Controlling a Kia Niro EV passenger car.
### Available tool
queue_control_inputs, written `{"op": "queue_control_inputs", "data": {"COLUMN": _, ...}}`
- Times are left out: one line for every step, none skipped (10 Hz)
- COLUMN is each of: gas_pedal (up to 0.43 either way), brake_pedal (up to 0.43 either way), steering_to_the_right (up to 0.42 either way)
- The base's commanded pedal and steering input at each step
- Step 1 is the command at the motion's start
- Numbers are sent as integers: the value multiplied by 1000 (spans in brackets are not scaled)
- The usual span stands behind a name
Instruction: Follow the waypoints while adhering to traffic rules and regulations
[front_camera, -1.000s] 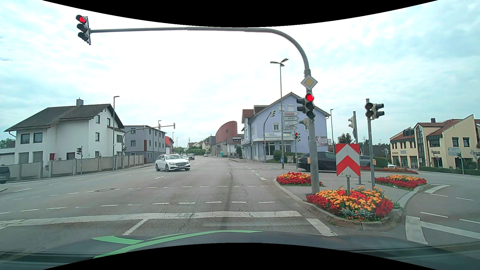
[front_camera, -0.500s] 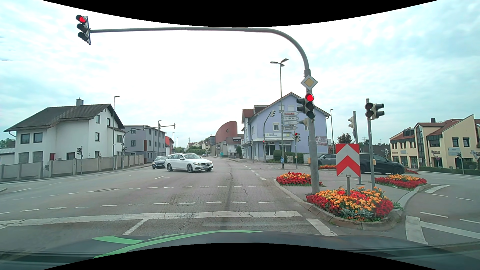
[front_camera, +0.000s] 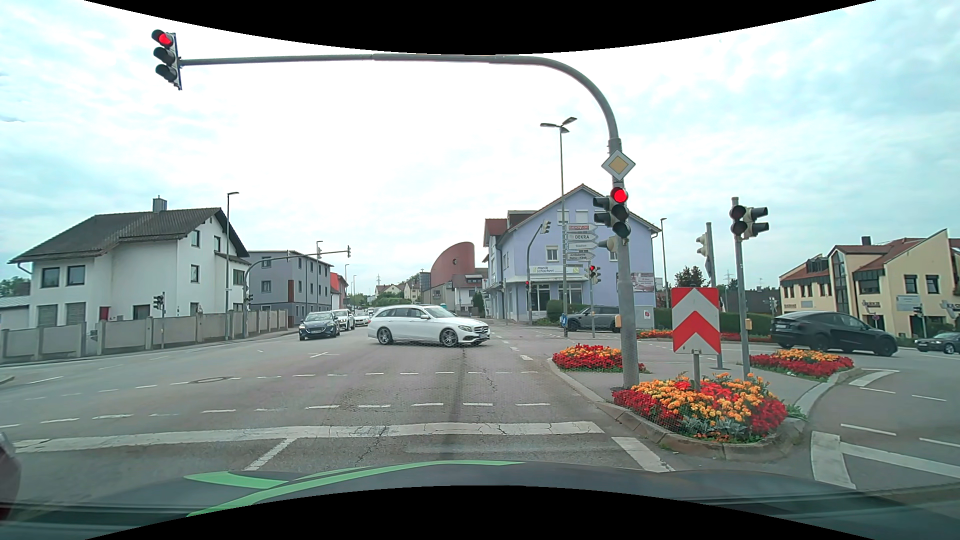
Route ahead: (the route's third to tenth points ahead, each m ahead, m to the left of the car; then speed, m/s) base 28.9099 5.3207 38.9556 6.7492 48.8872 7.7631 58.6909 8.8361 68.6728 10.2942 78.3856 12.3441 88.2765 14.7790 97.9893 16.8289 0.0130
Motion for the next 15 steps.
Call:
{"op": "queue_control_inputs", "data": {"gas_pedal": 0, "brake_pedal": 238, "steering_to_the_right": 5}}
{"op": "queue_control_inputs", "data": {"gas_pedal": 0, "brake_pedal": 238, "steering_to_the_right": 5}}
{"op": "queue_control_inputs", "data": {"gas_pedal": 0, "brake_pedal": 238, "steering_to_the_right": 4}}
{"op": "queue_control_inputs", "data": {"gas_pedal": 0, "brake_pedal": 238, "steering_to_the_right": 4}}
{"op": "queue_control_inputs", "data": {"gas_pedal": 0, "brake_pedal": 238, "steering_to_the_right": 5}}
{"op": "queue_control_inputs", "data": {"gas_pedal": 0, "brake_pedal": 238, "steering_to_the_right": 4}}
{"op": "queue_control_inputs", "data": {"gas_pedal": 0, "brake_pedal": 238, "steering_to_the_right": 5}}
{"op": "queue_control_inputs", "data": {"gas_pedal": 0, "brake_pedal": 238, "steering_to_the_right": 5}}
{"op": "queue_control_inputs", "data": {"gas_pedal": 0, "brake_pedal": 238, "steering_to_the_right": 5}}
{"op": "queue_control_inputs", "data": {"gas_pedal": 0, "brake_pedal": 238, "steering_to_the_right": 5}}
{"op": "queue_control_inputs", "data": {"gas_pedal": 0, "brake_pedal": 238, "steering_to_the_right": 4}}
{"op": "queue_control_inputs", "data": {"gas_pedal": 0, "brake_pedal": 238, "steering_to_the_right": 5}}
{"op": "queue_control_inputs", "data": {"gas_pedal": 0, "brake_pedal": 238, "steering_to_the_right": 5}}
{"op": "queue_control_inputs", "data": {"gas_pedal": 0, "brake_pedal": 238, "steering_to_the_right": 5}}
{"op": "queue_control_inputs", "data": {"gas_pedal": 0, "brake_pedal": 238, "steering_to_the_right": 4}}
